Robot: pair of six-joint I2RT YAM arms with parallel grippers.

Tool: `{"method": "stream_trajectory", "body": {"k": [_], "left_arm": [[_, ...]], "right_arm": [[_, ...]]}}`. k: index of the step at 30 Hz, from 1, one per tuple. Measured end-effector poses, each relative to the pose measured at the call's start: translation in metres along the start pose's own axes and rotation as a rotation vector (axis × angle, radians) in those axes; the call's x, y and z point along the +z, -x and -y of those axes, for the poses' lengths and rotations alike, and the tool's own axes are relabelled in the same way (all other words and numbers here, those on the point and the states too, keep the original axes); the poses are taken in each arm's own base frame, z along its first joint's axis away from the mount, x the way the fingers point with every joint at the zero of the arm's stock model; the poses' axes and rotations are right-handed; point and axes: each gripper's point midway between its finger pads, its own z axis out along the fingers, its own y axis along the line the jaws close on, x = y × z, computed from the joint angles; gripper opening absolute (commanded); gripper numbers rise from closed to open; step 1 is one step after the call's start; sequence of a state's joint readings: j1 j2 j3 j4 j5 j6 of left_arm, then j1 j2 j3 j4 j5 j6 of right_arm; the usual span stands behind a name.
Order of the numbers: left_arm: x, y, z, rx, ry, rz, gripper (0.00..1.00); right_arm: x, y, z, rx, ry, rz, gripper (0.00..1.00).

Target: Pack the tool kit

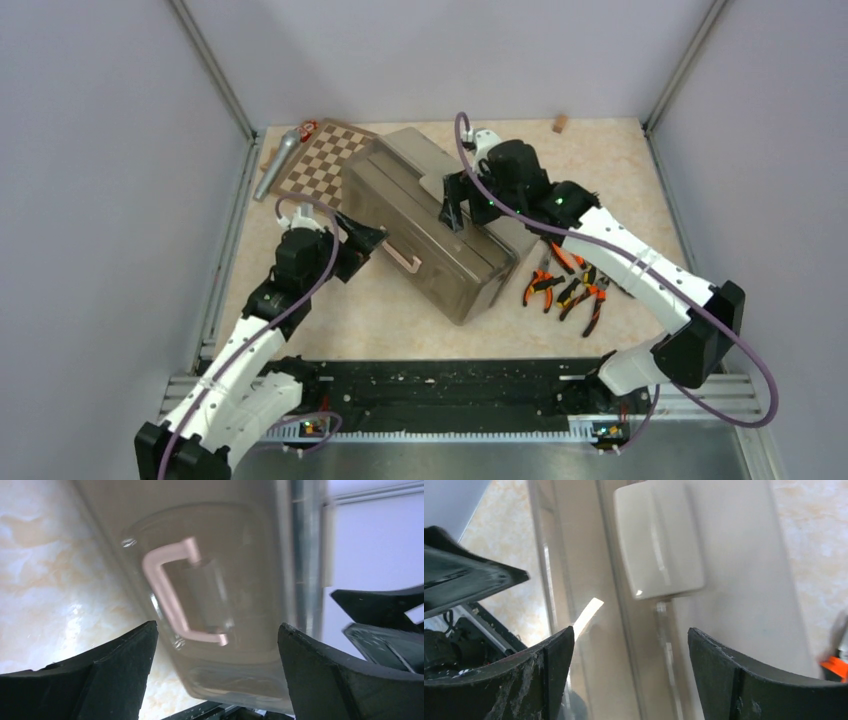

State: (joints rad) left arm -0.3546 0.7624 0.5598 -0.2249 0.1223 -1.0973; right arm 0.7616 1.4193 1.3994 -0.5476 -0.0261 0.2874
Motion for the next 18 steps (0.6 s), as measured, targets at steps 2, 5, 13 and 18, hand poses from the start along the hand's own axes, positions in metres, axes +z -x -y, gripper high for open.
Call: {"method": "stream_trajectory", "body": {"k": [2, 5, 13, 18], "left_arm": [[-0.001, 0.010, 0.020, 0.011, -0.024, 0.010, 0.98], [0.007, 0.022, 0.045, 0.033, -0.030, 0.004, 0.98], [0.044, 0.052, 0.052, 0.056, 0.059, 0.016, 0.98], [0.062, 0.076, 0.044, 0.054, 0.101, 0.026, 0.98]], "right_arm": [[-0.003, 0.007, 0.014, 0.008, -0.014, -0.017, 0.89], [-0.003, 0.017, 0.030, 0.014, -0.029, -0.028, 0.97], [0.007, 0.044, 0.047, 0.075, 0.115, 0.021, 0.97], [0.024, 0.057, 0.051, 0.131, 0.202, 0.056, 0.94]]}}
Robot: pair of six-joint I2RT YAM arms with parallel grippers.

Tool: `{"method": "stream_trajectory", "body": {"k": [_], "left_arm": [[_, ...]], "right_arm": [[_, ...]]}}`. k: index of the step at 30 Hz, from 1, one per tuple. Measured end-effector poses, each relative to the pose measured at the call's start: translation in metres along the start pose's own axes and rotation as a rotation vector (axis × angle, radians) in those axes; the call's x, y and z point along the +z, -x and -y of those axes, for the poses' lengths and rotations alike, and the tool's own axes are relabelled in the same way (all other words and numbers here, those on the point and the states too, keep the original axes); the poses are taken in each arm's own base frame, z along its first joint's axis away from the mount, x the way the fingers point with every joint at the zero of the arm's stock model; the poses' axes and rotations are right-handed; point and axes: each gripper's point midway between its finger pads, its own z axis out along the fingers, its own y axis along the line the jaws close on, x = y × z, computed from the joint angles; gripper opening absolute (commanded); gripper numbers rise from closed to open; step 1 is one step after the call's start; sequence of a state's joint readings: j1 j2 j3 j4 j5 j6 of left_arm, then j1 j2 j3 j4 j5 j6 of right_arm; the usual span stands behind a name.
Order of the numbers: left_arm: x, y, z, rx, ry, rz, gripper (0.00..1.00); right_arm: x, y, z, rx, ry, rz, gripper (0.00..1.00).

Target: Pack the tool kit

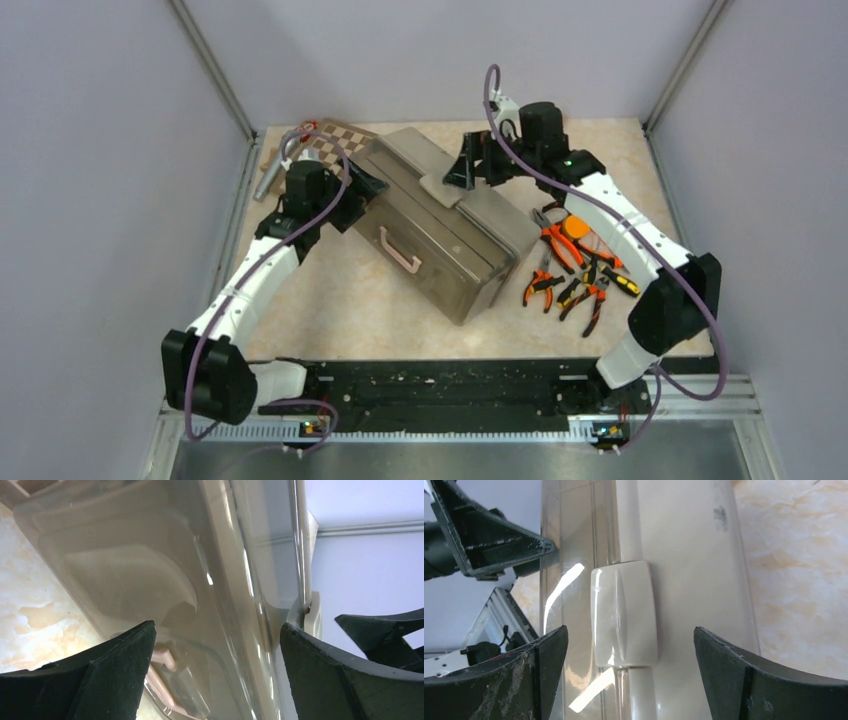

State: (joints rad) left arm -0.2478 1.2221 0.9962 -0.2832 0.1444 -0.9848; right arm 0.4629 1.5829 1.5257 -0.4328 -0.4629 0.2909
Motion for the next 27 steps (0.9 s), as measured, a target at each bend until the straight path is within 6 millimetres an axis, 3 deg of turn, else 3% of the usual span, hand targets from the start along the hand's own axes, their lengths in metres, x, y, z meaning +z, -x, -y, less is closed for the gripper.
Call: {"method": "stream_trajectory", "body": {"k": [6, 11, 21, 27], "left_arm": [[0.019, 0.014, 0.002, 0.038, -0.001, -0.038, 0.98], [0.026, 0.020, 0.003, 0.081, -0.019, -0.075, 0.97], [0.055, 0.028, 0.002, 0.178, -0.071, -0.175, 0.97], [0.065, 0.024, 0.007, 0.217, -0.121, -0.202, 0.97]], "right_arm": [[0.020, -0.026, 0.000, 0.060, 0.057, -0.050, 0.93], [0.027, -0.024, -0.011, 0.046, 0.094, -0.003, 0.91], [0.027, -0.041, -0.072, 0.046, 0.092, 0.058, 0.86], [0.029, -0.055, -0.066, 0.077, -0.031, 0.002, 0.81]]}}
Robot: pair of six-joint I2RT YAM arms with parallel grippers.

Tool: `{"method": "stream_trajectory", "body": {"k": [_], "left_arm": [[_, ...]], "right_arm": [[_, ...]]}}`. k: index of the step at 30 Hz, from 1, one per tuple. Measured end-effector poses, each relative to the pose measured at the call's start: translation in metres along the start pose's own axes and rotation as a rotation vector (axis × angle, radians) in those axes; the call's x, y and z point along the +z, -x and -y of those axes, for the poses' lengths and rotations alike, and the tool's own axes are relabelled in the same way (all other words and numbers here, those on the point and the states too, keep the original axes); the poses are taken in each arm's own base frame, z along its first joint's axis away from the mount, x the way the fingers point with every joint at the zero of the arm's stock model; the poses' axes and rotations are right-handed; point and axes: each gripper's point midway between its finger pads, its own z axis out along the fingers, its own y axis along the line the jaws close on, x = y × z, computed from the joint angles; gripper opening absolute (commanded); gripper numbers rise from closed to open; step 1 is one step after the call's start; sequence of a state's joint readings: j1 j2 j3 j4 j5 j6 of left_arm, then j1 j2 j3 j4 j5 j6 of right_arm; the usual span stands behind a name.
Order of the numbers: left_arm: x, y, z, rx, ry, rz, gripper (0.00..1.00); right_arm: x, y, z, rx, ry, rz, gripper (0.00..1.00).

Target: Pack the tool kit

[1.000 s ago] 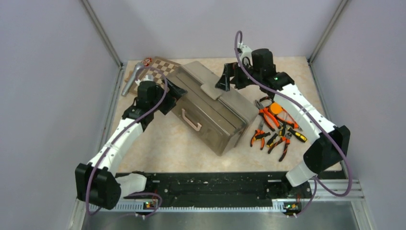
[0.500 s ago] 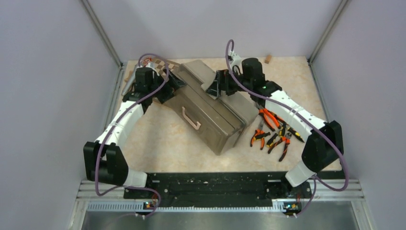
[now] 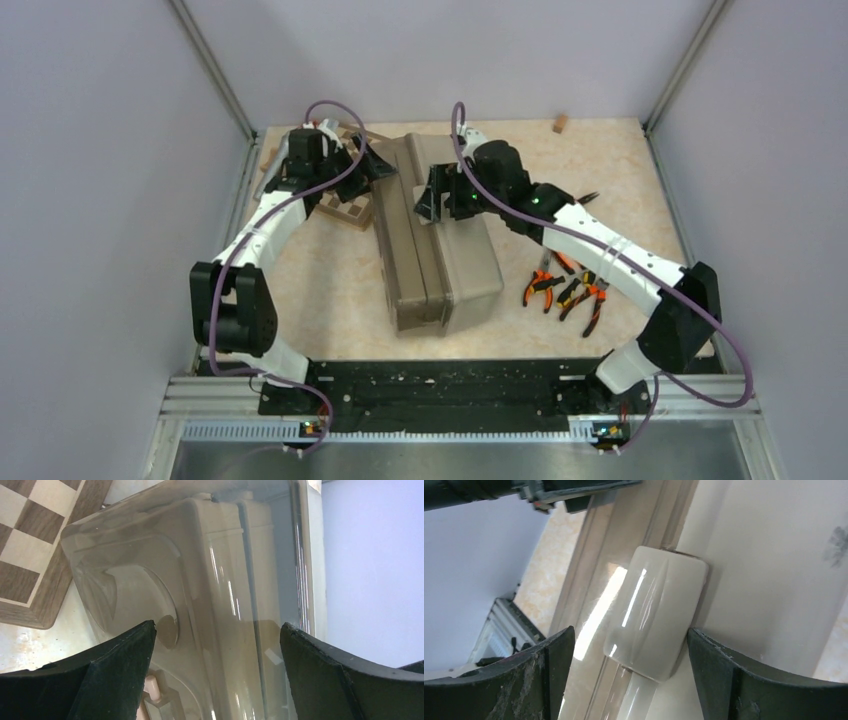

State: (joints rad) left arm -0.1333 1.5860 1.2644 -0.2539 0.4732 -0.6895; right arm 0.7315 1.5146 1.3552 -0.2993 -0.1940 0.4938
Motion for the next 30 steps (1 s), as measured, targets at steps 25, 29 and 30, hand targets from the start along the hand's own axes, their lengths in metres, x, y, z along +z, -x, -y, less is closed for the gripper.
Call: {"method": "stream_trajectory", "body": {"k": [25, 29, 30], "left_arm": [[-0.021, -0.065, 0.025, -0.033, -0.131, -0.028, 0.82], [-0.018, -0.065, 0.029, -0.031, -0.125, -0.012, 0.77], [-0.018, -0.065, 0.030, -0.031, -0.124, -0.008, 0.76]], "right_arm": [[0.013, 0.009, 0.044, 0.005, -0.376, -0.075, 0.64], [0.012, 0.009, 0.048, -0.014, -0.427, -0.082, 0.62], [0.011, 0.008, 0.049, -0.018, -0.436, -0.082, 0.61]]}}
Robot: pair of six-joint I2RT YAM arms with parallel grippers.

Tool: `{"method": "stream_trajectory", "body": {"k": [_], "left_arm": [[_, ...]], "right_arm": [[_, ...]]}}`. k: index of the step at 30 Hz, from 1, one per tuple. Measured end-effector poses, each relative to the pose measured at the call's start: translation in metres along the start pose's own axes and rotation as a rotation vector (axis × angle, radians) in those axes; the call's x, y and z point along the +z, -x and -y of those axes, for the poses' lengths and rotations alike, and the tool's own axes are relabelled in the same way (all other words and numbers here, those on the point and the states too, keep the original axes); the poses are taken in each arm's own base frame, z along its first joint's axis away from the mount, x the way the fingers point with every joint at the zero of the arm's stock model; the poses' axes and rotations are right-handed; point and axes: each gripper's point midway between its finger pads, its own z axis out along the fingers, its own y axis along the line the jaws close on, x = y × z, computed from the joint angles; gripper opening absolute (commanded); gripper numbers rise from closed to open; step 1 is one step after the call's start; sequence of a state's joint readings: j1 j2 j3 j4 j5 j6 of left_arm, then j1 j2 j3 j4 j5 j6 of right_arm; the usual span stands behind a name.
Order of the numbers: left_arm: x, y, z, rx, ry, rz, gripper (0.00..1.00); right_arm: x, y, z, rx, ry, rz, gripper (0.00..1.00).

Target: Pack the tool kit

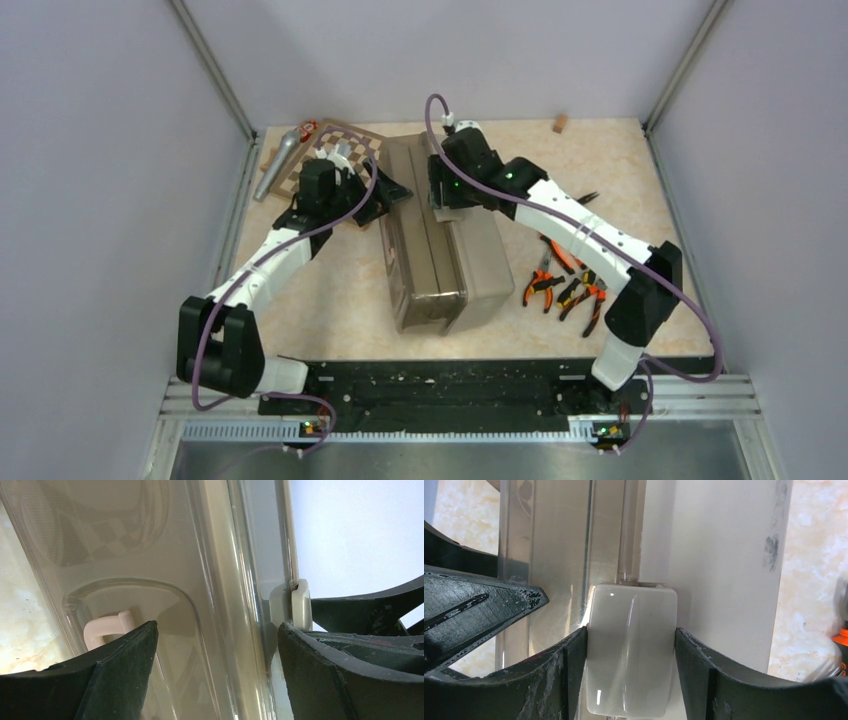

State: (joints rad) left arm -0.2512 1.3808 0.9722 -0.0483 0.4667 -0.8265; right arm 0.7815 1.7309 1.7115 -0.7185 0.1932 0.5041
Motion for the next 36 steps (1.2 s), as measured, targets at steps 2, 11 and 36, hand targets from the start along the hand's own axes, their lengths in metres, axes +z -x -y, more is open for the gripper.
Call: {"method": "stream_trajectory", "body": {"k": [2, 11, 36], "left_arm": [[0.001, 0.000, 0.001, -0.001, 0.004, 0.007, 0.75], [0.004, -0.002, 0.004, -0.005, 0.013, 0.015, 0.74], [0.006, -0.002, 0.013, -0.024, 0.055, 0.079, 0.66]], "right_arm": [[0.000, -0.001, 0.002, -0.008, -0.014, 0.001, 0.57], [-0.001, -0.001, 0.003, -0.017, -0.037, -0.034, 0.26], [-0.009, 0.006, 0.009, -0.153, -0.293, -0.063, 0.04]]}}
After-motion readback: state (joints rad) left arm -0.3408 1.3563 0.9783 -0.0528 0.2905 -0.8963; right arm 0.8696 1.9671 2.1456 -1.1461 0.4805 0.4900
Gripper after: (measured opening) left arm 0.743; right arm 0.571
